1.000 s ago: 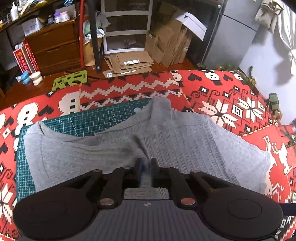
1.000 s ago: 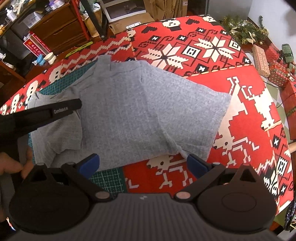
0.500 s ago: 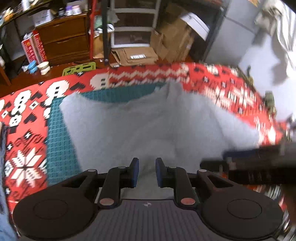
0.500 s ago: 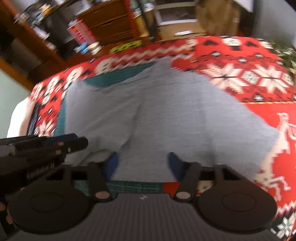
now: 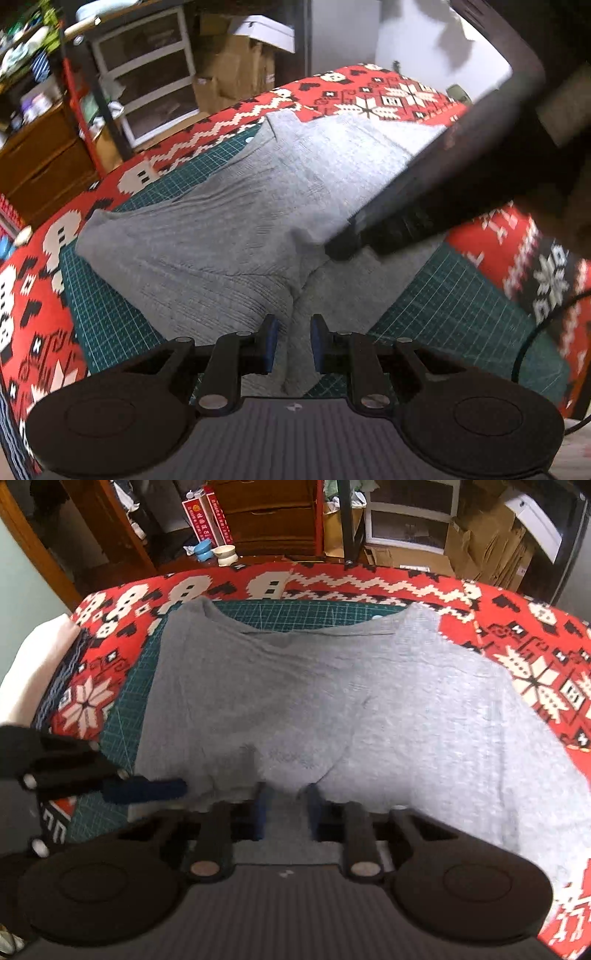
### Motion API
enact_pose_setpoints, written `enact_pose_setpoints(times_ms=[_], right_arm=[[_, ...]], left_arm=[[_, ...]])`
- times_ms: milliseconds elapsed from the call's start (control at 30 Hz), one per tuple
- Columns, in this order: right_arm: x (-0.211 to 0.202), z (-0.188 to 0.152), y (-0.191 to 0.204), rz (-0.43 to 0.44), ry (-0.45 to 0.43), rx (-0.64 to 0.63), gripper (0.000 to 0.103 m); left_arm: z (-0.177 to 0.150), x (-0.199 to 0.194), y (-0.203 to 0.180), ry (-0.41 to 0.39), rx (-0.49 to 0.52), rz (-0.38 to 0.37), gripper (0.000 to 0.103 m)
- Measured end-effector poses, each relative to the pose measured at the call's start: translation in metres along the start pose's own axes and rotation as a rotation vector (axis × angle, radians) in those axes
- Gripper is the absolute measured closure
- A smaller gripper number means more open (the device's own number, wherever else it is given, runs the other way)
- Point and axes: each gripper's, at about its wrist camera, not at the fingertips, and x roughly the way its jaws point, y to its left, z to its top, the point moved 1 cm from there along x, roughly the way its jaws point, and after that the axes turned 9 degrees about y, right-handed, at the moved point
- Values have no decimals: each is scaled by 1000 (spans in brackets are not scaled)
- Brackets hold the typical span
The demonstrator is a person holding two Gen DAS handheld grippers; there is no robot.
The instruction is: Fold clothes
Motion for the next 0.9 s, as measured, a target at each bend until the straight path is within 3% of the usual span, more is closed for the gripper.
enact_pose_setpoints(times_ms=[133, 200, 267, 367, 467, 500, 533, 567, 700, 767, 800, 833, 900], right_arm=[[3, 5, -34, 208, 34, 348, 100], [4, 3, -50, 273, 24, 474, 100], [5, 2, -60, 275, 13, 514, 99], [2, 2, -62, 240, -3, 474, 98], [-3, -3, -57, 215, -26, 422, 91], [-4, -4, -54, 205, -29, 394, 84], [-6, -6, -52, 194, -30, 364, 72], [-6, -7, -46, 176, -23, 315, 68], [0, -9, -23, 96, 12, 134, 65], [4, -10, -15, 86, -3, 83, 65], [4, -11, -14, 81, -14, 74, 71], [6, -11, -14, 82, -13, 79, 95], [6, -10, -17, 82, -8, 118, 101]], left_arm=[[-3, 7, -2, -43, 60, 22, 80], [-6, 6, -4, -58, 90, 34, 80], [-6, 6, -4, -54, 83, 36, 99], [-4, 3, 6, -35, 8, 6, 101], [-4, -1, 10, -29, -33, -8, 101], [-4, -2, 11, -27, -46, -12, 101], [-4, -3, 13, -25, -59, -17, 101], [-4, -5, 14, -24, -72, -22, 101], [-4, -7, 16, -17, -92, -32, 101], [-4, -6, 16, -14, -85, -34, 101], [-3, -7, 16, -14, -82, -35, 101], [-3, -7, 16, -15, -80, -36, 101], [-3, -8, 17, -16, -75, -38, 101]])
